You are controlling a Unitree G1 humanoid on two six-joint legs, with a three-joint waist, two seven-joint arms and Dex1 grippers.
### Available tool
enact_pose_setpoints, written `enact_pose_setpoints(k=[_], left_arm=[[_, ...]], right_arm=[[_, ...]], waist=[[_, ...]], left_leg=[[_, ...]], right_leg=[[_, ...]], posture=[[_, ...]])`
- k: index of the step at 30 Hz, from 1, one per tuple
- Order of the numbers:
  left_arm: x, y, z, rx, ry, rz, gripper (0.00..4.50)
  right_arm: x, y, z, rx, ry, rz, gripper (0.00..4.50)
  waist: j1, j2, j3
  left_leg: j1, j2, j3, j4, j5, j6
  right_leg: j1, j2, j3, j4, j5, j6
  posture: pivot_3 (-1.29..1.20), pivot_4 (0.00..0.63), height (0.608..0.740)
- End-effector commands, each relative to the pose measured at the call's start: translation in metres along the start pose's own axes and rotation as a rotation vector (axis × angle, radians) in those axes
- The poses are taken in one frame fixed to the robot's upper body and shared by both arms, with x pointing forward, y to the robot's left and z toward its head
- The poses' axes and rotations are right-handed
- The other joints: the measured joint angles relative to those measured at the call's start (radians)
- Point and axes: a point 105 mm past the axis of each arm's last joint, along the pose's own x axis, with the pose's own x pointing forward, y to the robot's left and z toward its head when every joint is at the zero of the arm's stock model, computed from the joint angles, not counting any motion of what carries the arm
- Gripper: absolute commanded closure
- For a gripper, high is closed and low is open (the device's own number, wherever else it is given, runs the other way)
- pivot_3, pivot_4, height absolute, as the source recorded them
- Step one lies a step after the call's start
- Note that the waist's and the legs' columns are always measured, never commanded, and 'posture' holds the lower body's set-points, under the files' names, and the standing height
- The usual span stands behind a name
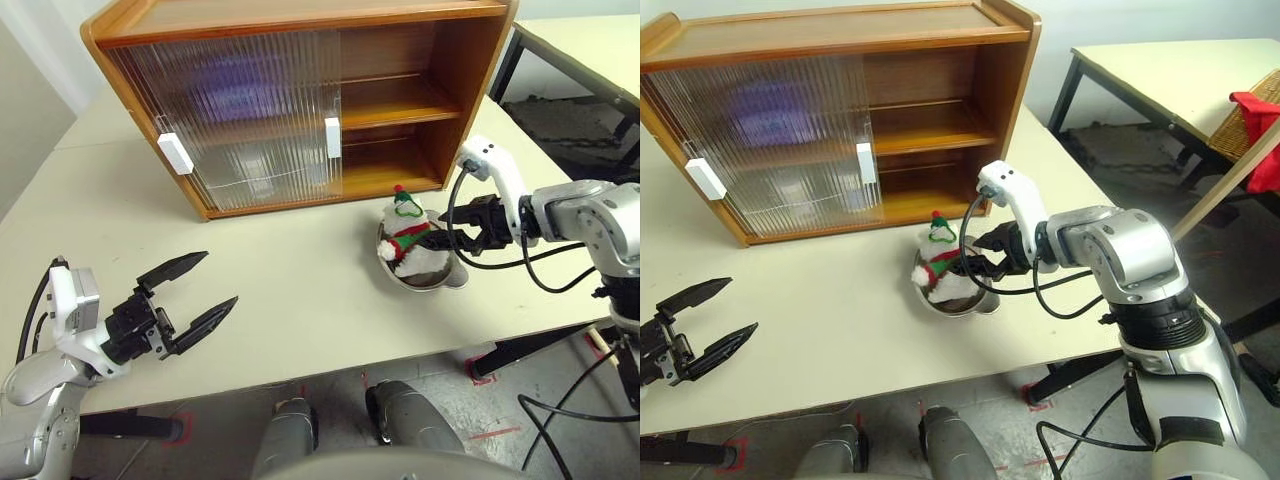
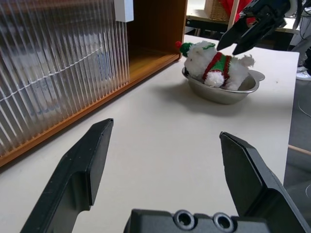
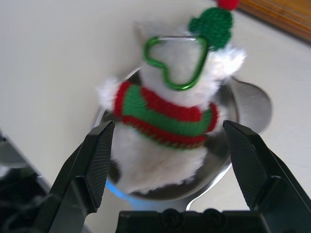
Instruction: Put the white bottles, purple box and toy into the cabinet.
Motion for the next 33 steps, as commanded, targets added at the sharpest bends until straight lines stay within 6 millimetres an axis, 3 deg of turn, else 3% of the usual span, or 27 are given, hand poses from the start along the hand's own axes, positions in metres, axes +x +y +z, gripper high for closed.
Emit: enact_pose_setpoints(k=[1,7,16,25,28,31,33], left_arm=[[0.001,-0.005,-0.001,-0.007,0.005,-0.016,0.00],[0.011,-0.015,-0.008,-0.019,0.028,-0.075,0.00],[0.014,-0.013,-0.006,-0.016,0.018,-0.069,0.00],[0.017,-0.016,-0.002,-0.013,0.012,-0.067,0.00],[0.018,-0.016,-0.002,-0.015,0.013,-0.065,0.00],[0.017,-0.015,-0.002,-0.014,0.015,-0.063,0.00],[0.016,-0.014,-0.002,-0.014,0.016,-0.061,0.00]], right_arm=[[0.006,0.002,0.001,0.024,-0.005,-0.003,0.01],[0.012,0.000,-0.003,0.039,0.011,-0.018,0.01],[0.027,0.006,-0.012,0.125,0.033,-0.017,0.01],[0.035,-0.001,-0.006,0.177,0.001,-0.062,3.05],[0.031,-0.002,-0.006,0.171,0.001,-0.061,3.84],[0.023,0.001,-0.003,0.175,-0.009,-0.021,4.25],[0.017,0.001,0.001,0.188,-0.021,0.008,4.27]], waist=[[0.000,0.000,0.000],[0.008,-0.001,0.000],[0.012,-0.001,0.000],[0.012,-0.001,0.000],[0.012,-0.001,0.000],[0.012,-0.001,0.000],[0.013,-0.001,0.000]], left_leg=[[0.000,0.000,0.000,0.000,0.000,0.000],[0.000,0.000,0.000,-0.001,-0.001,0.001],[0.001,0.002,0.000,0.001,-0.001,0.000],[0.002,0.008,0.000,0.001,-0.002,-0.001],[0.002,0.008,0.000,0.001,-0.002,-0.001],[0.002,0.008,0.000,0.001,-0.002,-0.001],[0.001,0.008,0.000,0.001,-0.002,-0.002]], right_leg=[[0.000,0.000,0.000,0.000,-0.001,0.000],[0.000,0.000,0.001,0.000,-0.002,0.001],[0.001,0.003,0.001,0.000,0.000,-0.001],[0.000,0.008,0.001,0.000,0.003,-0.004],[0.000,0.009,0.000,0.000,0.003,-0.004],[0.000,0.009,0.000,0.000,0.003,-0.004],[0.000,0.009,0.001,0.000,0.003,-0.005]], posture=[[-0.16,0.084,0.740],[-0.16,0.084,0.740],[-0.16,0.083,0.740],[-0.16,0.083,0.740],[-0.16,0.085,0.740],[-0.16,0.084,0.740],[-0.16,0.083,0.740]])
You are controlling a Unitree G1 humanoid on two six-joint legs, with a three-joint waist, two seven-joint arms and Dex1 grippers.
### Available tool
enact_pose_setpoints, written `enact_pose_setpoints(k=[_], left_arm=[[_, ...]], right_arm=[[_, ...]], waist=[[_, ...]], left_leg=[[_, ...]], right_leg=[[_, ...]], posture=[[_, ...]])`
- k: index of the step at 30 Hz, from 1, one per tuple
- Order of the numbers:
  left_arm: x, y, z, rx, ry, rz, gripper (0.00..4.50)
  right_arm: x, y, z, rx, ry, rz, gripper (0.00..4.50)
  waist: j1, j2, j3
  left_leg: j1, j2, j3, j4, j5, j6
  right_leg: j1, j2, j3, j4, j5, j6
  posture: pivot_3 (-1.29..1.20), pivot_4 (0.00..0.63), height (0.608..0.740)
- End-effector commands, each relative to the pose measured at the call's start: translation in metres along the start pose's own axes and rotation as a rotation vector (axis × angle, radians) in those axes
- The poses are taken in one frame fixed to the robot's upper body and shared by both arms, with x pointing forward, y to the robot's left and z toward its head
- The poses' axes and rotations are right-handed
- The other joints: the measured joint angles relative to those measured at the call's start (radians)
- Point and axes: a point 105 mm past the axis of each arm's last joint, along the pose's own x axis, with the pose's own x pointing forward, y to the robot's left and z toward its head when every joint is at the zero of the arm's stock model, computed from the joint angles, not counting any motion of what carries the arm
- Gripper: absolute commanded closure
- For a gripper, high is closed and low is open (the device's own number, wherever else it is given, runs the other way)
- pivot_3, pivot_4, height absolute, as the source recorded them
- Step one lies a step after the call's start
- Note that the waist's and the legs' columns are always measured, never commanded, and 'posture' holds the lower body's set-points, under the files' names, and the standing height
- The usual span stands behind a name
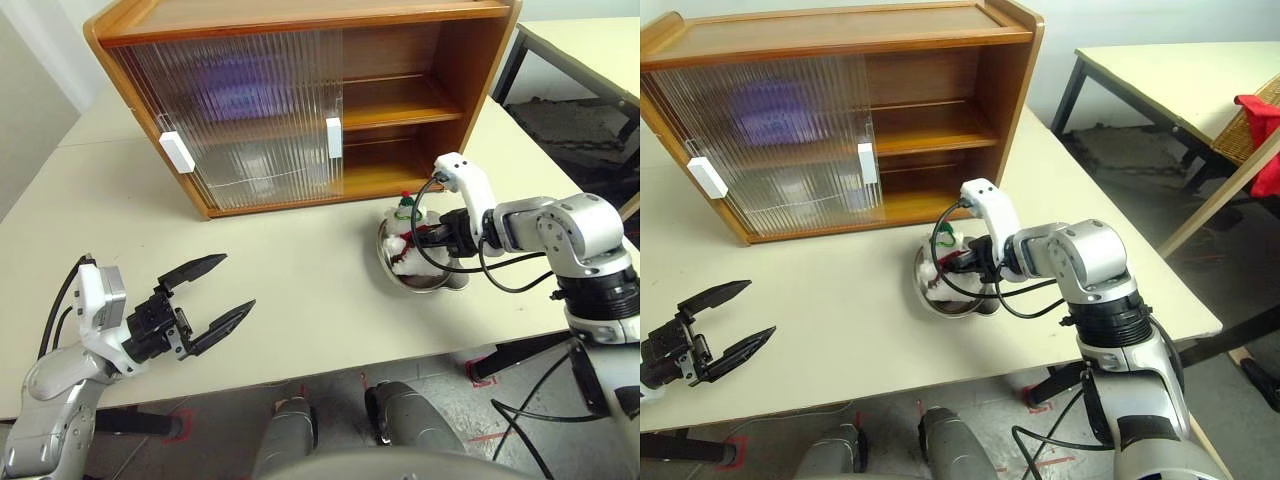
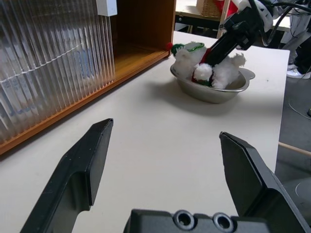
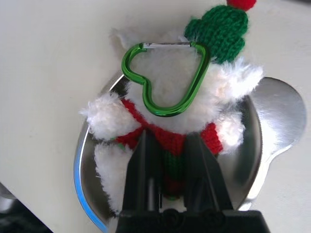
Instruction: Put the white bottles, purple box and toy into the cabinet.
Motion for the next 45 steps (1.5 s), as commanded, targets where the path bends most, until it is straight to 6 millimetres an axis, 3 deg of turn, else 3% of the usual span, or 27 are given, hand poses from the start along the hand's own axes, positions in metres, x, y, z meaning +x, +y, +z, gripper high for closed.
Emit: enact_pose_setpoints(k=[1,6,10,21,26,31,45], left_arm=[[0.000,-0.002,0.000,0.002,0.009,-0.016,0.00],[-0.001,-0.001,-0.001,0.002,0.012,-0.017,0.00],[-0.001,0.001,-0.002,0.005,0.012,-0.017,0.00],[-0.007,0.004,0.001,0.020,0.026,-0.002,0.00],[-0.007,0.005,0.003,0.024,0.028,0.003,0.00],[-0.005,0.005,0.003,0.024,0.026,0.007,0.00],[-0.004,0.004,0.005,0.023,0.024,0.022,0.00]], right_arm=[[-0.013,0.002,0.010,0.017,-0.029,0.045,4.27],[-0.026,0.003,0.026,0.043,-0.089,0.093,4.27],[-0.040,0.020,0.054,0.040,-0.211,0.229,4.27],[-0.051,-0.013,0.133,-0.012,-0.615,0.035,4.27],[-0.047,-0.029,0.149,-0.080,-0.676,-0.100,4.27],[-0.045,-0.030,0.168,-0.137,-0.759,-0.154,4.27],[-0.036,-0.049,0.197,-0.163,-0.895,-0.333,4.30]], waist=[[0.001,0.000,0.000],[0.001,0.000,0.000],[0.000,0.000,0.000],[-0.002,0.000,0.000],[0.001,0.000,0.000],[0.001,0.001,0.000],[-0.002,0.001,0.000]], left_leg=[[0.000,0.000,0.000,0.000,0.000,0.000],[-0.001,0.000,0.000,-0.001,-0.001,-0.001],[-0.001,0.001,0.001,-0.001,-0.001,-0.001],[0.000,0.004,0.001,-0.001,-0.001,-0.001],[0.000,0.004,0.000,-0.001,-0.001,0.000],[0.000,0.005,0.000,-0.001,-0.001,0.000],[0.001,0.007,0.000,0.002,0.001,0.003]], right_leg=[[0.000,0.000,0.000,0.000,0.000,0.000],[-0.001,0.000,0.000,0.000,-0.001,-0.001],[-0.001,0.001,0.000,0.000,-0.001,-0.001],[-0.002,0.002,0.000,0.000,0.002,-0.004],[-0.003,0.002,-0.001,0.000,0.003,-0.005],[-0.003,0.002,-0.001,0.000,0.006,-0.009],[-0.004,0.003,-0.001,0.001,0.015,-0.009]], posture=[[-0.16,0.082,0.740],[-0.16,0.078,0.740],[-0.16,0.073,0.740],[-0.16,0.067,0.740],[-0.15,0.062,0.740],[-0.14,0.064,0.740],[-0.13,0.064,0.740]])
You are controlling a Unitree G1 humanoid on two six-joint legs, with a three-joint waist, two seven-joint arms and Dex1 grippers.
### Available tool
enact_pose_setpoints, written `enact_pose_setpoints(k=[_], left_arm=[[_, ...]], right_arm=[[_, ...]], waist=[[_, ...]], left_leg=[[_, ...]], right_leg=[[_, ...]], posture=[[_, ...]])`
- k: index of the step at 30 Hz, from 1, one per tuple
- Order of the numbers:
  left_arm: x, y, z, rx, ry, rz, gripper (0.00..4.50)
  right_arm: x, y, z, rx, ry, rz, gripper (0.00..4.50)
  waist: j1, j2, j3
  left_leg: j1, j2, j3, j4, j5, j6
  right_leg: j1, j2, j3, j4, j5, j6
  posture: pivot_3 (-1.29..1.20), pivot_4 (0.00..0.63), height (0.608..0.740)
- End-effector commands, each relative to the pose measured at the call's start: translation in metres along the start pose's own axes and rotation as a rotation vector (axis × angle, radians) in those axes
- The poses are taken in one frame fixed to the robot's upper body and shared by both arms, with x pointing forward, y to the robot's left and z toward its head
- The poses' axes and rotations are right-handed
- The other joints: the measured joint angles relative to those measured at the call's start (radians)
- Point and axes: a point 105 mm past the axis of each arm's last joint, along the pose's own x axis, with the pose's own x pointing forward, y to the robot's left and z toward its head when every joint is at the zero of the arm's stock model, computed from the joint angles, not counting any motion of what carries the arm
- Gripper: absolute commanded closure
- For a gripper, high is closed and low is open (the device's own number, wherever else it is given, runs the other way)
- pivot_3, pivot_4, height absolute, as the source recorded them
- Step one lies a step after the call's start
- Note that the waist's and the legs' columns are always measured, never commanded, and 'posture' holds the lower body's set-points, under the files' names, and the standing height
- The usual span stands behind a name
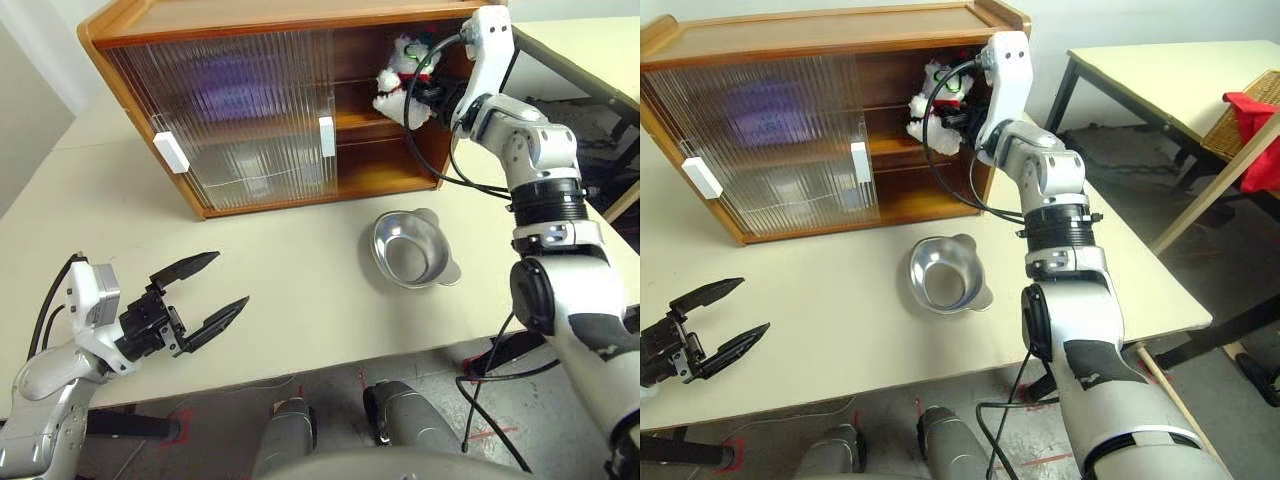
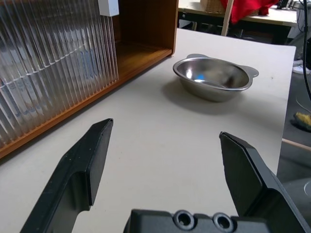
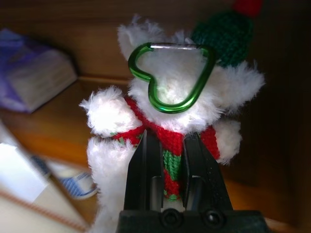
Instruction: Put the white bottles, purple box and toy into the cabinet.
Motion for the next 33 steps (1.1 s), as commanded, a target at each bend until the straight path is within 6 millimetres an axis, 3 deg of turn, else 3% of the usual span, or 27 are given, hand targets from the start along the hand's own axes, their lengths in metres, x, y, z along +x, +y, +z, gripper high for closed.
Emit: enact_pose_setpoints(k=[1,10,22,28,29,33], left_arm=[[0.000,-0.002,0.003,0.007,0.005,-0.008,0.00],[-0.002,-0.003,0.004,0.005,0.008,0.002,0.00],[-0.004,-0.003,0.003,0.001,0.009,0.010,0.00],[-0.005,-0.003,0.003,0.002,0.012,0.011,0.00],[-0.005,-0.003,0.003,0.002,0.012,0.010,0.00],[-0.005,-0.002,0.002,0.001,0.013,0.005,0.00]], right_arm=[[0.006,-0.005,0.013,-0.053,-0.069,-0.043,4.30],[0.019,-0.001,0.025,-0.097,-0.166,-0.037,4.31],[0.028,0.014,-0.003,-0.125,-0.106,0.020,4.31],[0.029,0.017,0.001,-0.121,-0.113,0.033,2.29],[0.029,0.016,0.002,-0.121,-0.116,0.032,2.09],[0.026,0.013,0.008,-0.121,-0.137,0.028,2.10]], waist=[[0.000,0.000,0.000],[-0.003,0.000,0.000],[-0.027,0.000,0.000],[-0.029,0.000,0.000],[-0.031,0.000,0.000],[-0.040,0.000,0.000]], left_leg=[[0.000,0.000,0.000,0.000,0.000,0.000],[0.001,0.000,-0.001,-0.004,-0.001,-0.002],[0.002,0.003,0.000,-0.004,-0.001,-0.001],[0.003,0.005,0.000,-0.009,-0.001,-0.001],[0.004,0.006,0.001,-0.011,-0.001,-0.001],[0.005,0.014,0.004,-0.011,0.000,-0.001]], right_leg=[[0.000,0.000,0.000,0.000,0.001,0.000],[-0.003,0.000,0.000,0.000,0.003,-0.002],[-0.003,0.002,0.000,-0.001,0.003,-0.004],[-0.004,0.003,0.000,-0.001,0.002,-0.006],[-0.004,0.004,0.000,-0.001,0.001,-0.007],[-0.004,0.011,0.000,-0.002,0.001,-0.011]], posture=[[-0.13,0.064,0.740],[-0.12,0.068,0.740],[-0.11,0.072,0.740],[-0.12,0.072,0.740],[-0.12,0.072,0.740],[-0.13,0.073,0.740]])
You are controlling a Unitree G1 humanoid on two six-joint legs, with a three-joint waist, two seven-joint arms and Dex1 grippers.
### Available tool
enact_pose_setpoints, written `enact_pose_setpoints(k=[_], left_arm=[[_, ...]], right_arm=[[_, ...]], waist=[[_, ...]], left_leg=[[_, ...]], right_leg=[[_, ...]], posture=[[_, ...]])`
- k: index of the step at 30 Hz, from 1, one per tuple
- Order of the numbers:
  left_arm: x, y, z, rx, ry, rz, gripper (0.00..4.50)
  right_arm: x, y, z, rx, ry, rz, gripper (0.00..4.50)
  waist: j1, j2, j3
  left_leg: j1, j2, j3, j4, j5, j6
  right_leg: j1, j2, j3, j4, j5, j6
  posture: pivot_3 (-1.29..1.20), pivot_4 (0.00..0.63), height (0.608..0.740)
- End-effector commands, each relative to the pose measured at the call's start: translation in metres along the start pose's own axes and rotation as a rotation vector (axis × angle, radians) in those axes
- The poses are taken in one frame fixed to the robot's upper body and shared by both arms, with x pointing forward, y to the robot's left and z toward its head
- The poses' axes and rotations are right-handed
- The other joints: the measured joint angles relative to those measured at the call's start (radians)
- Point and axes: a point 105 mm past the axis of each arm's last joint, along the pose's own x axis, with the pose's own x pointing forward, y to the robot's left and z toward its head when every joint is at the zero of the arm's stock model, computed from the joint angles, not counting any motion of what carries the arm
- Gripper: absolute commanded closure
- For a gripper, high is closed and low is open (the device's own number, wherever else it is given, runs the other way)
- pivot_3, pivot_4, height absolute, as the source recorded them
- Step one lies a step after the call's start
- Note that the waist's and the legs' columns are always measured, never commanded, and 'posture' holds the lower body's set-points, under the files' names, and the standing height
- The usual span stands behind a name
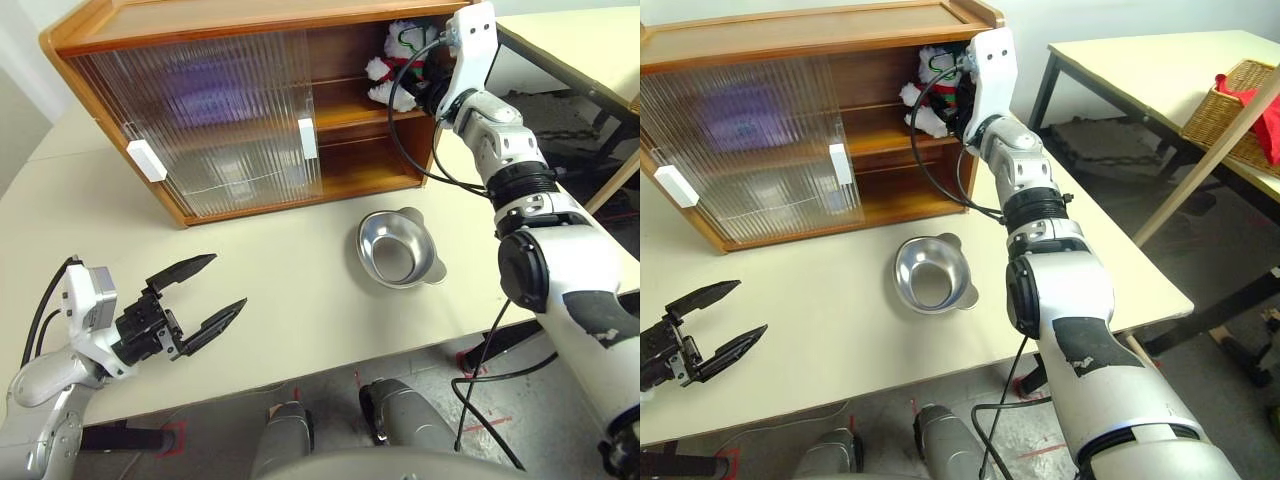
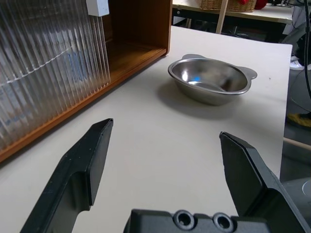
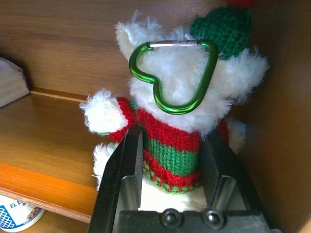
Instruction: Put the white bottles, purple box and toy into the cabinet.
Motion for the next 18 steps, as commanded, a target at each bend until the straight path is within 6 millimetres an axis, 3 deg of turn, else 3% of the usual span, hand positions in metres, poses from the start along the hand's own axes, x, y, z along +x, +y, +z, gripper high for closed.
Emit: enact_pose_setpoints(k=[1,8,11,13,18], left_arm=[[-0.001,-0.001,0.001,0.003,0.002,-0.012,0.00],[0.000,0.000,0.002,0.006,0.000,-0.015,0.00],[0.000,0.000,0.002,0.007,0.001,-0.014,0.00],[-0.001,0.001,0.002,0.007,0.001,-0.011,0.00],[-0.002,0.001,0.001,0.006,0.004,-0.008,0.00]], right_arm=[[0.003,0.006,0.009,0.010,-0.026,0.026,2.10],[0.002,0.007,0.016,0.014,-0.048,0.043,2.10],[0.004,0.017,0.017,0.059,-0.049,0.090,2.09],[0.005,0.025,0.017,0.086,-0.050,0.117,2.84],[0.005,0.037,0.016,0.105,-0.049,0.146,4.17]], waist=[[-0.001,0.000,0.000],[-0.001,0.000,0.000],[-0.003,0.000,0.000],[-0.005,0.000,0.000],[-0.012,0.000,0.000]], left_leg=[[0.000,0.000,0.000,0.000,0.000,0.000],[0.001,0.001,-0.001,-0.002,0.001,0.002],[0.001,0.001,-0.001,-0.002,0.001,0.002],[0.001,0.001,-0.001,-0.003,0.001,0.002],[0.003,0.002,-0.001,-0.003,0.001,0.002]], right_leg=[[0.000,0.001,0.000,0.000,0.000,0.000],[0.000,0.001,0.000,0.000,0.001,-0.001],[0.000,0.002,0.000,0.000,0.001,-0.001],[-0.001,0.002,0.000,0.000,0.001,-0.002],[0.000,0.003,0.000,0.000,0.001,-0.003]], posture=[[-0.13,0.072,0.740],[-0.13,0.070,0.740],[-0.13,0.069,0.740],[-0.13,0.069,0.740],[-0.13,0.070,0.740]])
